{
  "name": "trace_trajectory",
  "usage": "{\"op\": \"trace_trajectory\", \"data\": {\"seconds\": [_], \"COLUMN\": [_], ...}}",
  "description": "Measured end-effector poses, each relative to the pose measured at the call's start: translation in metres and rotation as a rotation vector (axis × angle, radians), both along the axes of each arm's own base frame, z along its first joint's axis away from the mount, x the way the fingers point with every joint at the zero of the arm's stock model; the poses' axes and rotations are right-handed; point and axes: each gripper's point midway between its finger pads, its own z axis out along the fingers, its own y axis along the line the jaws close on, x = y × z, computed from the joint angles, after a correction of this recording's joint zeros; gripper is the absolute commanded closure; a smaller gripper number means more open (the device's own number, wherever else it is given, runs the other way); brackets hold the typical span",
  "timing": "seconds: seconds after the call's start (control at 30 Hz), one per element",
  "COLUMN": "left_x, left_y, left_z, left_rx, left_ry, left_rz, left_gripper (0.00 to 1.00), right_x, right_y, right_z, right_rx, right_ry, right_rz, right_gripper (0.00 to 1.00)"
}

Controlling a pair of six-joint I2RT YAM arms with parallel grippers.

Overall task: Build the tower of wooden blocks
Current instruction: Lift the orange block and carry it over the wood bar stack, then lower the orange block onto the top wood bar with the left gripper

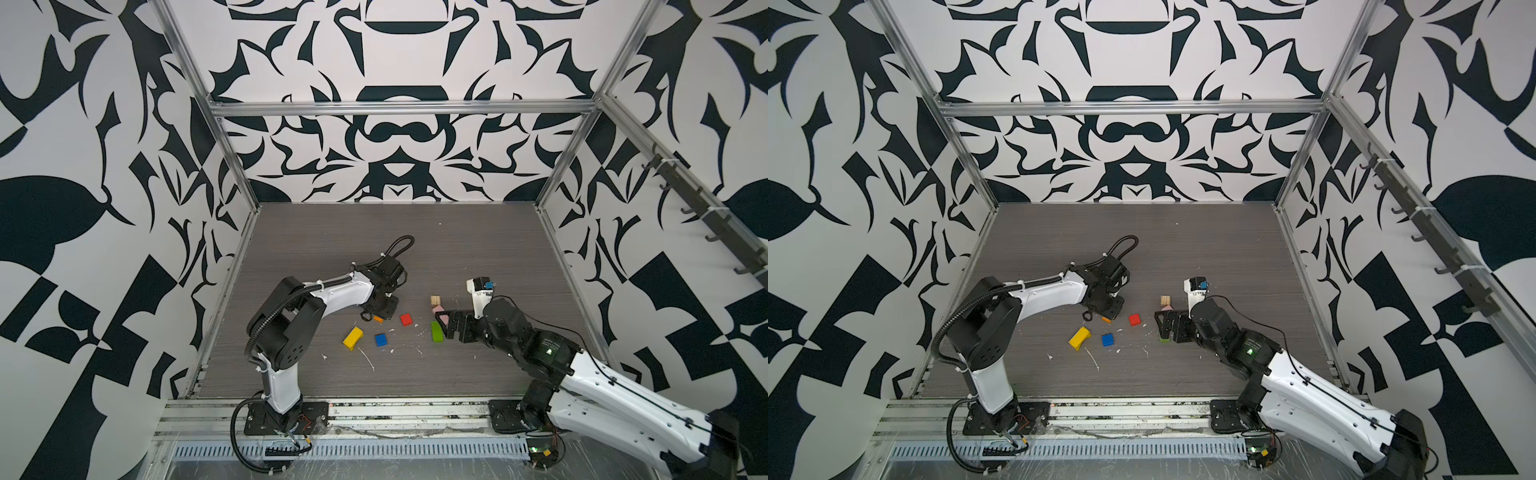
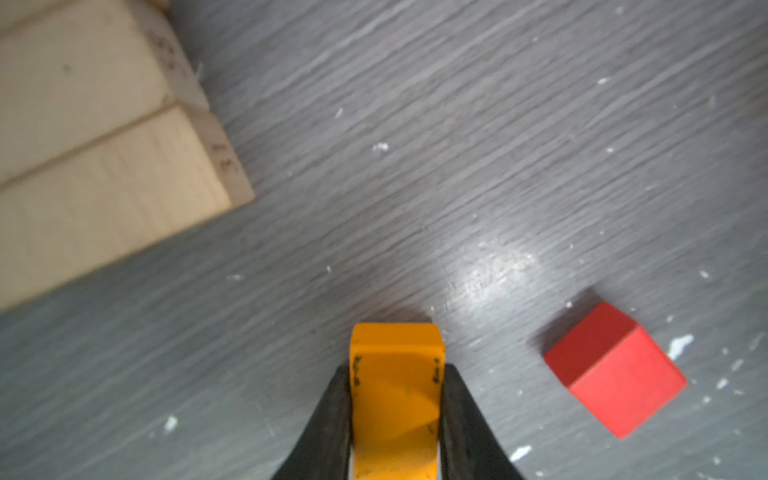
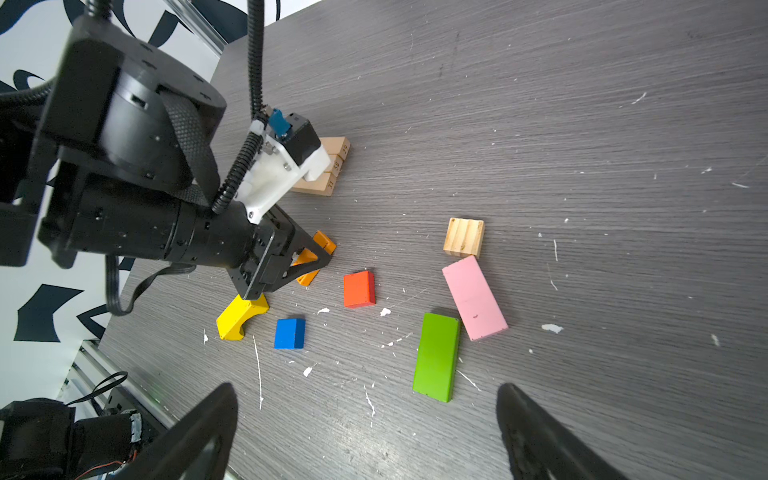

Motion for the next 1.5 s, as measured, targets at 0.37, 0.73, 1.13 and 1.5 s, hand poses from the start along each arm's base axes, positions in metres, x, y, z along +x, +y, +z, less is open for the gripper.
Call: {"op": "trace_trajectory", "data": {"seconds": [0.37, 0.73, 1.13, 1.5], "left_x": [0.015, 0.039, 0.102, 0.117], "left_y": [0.016, 0.045, 0.049, 0.044], "left_z": [0.029, 0.045, 0.082, 0.056], "left_rx": [-0.085, -0.104, -0.166, -0.133], "left_ry": [-0.02, -0.019, -0.091, -0.042], "left_rz": [0.122, 0.25, 0.315, 0.318], "left_gripper": [0.83, 0.83, 0.83, 0.83], "right_x": [-0.002, -0.005, -0.009, -0.012], "right_y": [-0.003, -0.006, -0.005, -0.007], "right_z": [0.004, 0.0, 0.001, 0.006], "right_rx": [0.014, 0.009, 0.017, 0.021], "right_ry": [-0.013, -0.01, -0.005, -0.024], "right_rz": [-0.001, -0.003, 0.019, 0.032], "right_gripper": [0.01, 0.01, 0.01, 0.01]}}
